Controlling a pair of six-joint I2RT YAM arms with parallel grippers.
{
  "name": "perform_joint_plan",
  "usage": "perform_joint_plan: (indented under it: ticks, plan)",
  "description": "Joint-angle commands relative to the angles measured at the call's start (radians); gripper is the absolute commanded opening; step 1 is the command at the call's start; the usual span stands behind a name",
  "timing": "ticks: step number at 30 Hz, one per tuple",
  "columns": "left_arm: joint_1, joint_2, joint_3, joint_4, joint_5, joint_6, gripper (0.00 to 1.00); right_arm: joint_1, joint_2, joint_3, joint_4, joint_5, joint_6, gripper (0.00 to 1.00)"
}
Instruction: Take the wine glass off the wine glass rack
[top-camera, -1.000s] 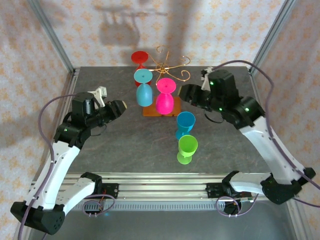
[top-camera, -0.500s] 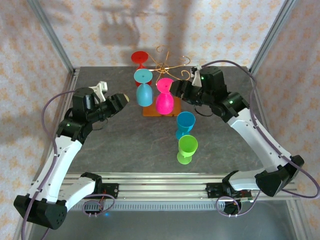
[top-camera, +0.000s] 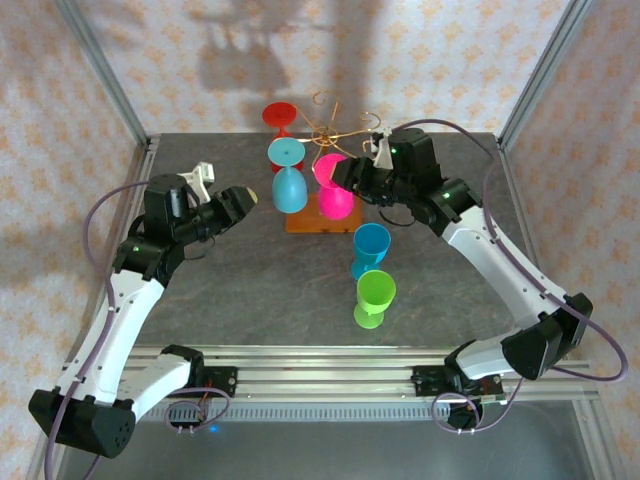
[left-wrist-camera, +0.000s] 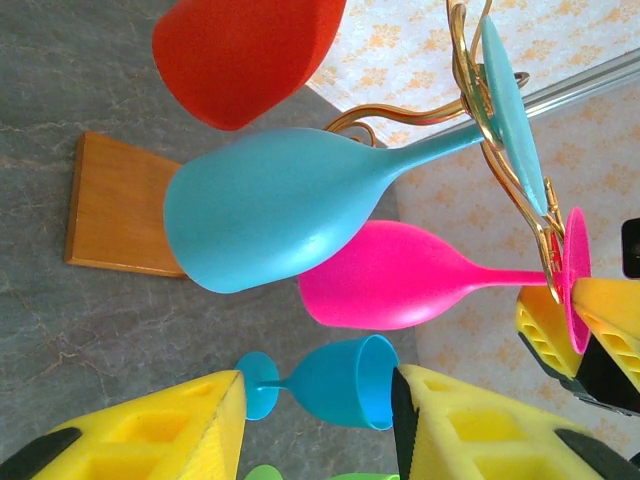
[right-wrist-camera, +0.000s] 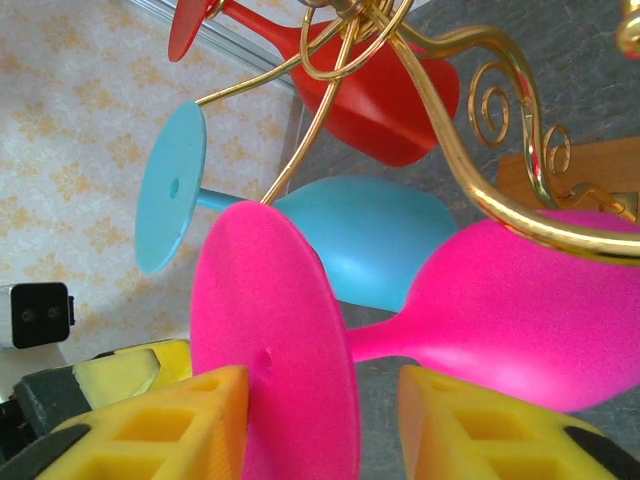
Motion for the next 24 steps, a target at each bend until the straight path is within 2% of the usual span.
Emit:
perform_joint_plan:
  ticks: [1,6,13,24]
  plan:
    - [0.009,0.003,-0.014,0.041,0.016,-0.002,0.43,-0.008,0.005,0.025,0.015,-0.008,0.003,0.39]
    - [0.010,0.006,-0.018,0.045,0.017,-0.003,0.43,-0.008,0.011,0.039,-0.004,-0.008,0.008,0.33]
    - [0.015,0.004,-0.026,0.043,0.022,-0.002,0.43,-0.019,0.005,0.053,-0.022,-0.020,0.029,0.32]
    - [0.019,-0.012,-0.040,0.044,0.018,-0.004,0.43,-0.020,0.013,0.068,-0.030,-0.043,0.051,0.23]
